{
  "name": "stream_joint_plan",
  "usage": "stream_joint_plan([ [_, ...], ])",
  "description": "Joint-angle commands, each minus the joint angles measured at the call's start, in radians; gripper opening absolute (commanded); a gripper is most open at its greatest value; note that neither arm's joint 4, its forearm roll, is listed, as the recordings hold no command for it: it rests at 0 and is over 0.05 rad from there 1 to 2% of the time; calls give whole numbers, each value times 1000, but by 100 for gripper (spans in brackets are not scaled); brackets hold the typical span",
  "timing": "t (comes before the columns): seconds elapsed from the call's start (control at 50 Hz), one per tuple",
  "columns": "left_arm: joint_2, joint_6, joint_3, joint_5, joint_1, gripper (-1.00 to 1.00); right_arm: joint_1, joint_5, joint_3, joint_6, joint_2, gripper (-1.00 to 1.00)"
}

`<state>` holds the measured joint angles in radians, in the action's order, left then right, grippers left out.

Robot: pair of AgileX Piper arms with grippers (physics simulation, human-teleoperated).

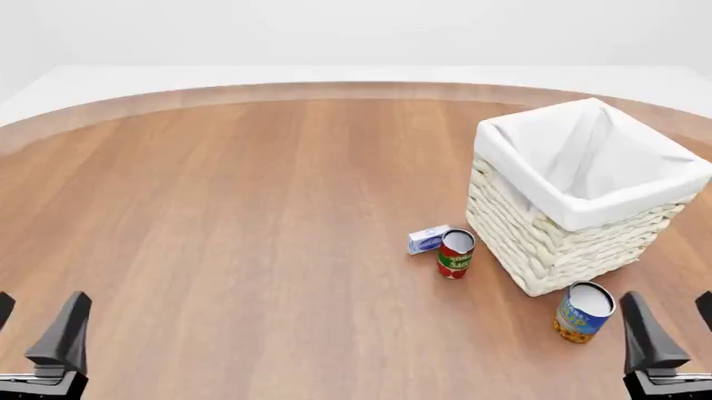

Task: Pick up the ketchup, and put it in the basket.

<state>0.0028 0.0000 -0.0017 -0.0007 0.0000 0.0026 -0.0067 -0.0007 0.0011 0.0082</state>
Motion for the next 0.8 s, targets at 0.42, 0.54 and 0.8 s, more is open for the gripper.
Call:
stream_joint_plan([
  [0.42, 4, 0, -3, -1, 0, 100, 22, 5, -6, -3, 0, 100],
  [0.54, 4, 0, -3, -1, 0, 100, 35, 17, -18, -14, -7, 100],
  [0.8, 4, 0, -3, -1, 0, 100, 85, -25, -30, -42, 45, 100],
])
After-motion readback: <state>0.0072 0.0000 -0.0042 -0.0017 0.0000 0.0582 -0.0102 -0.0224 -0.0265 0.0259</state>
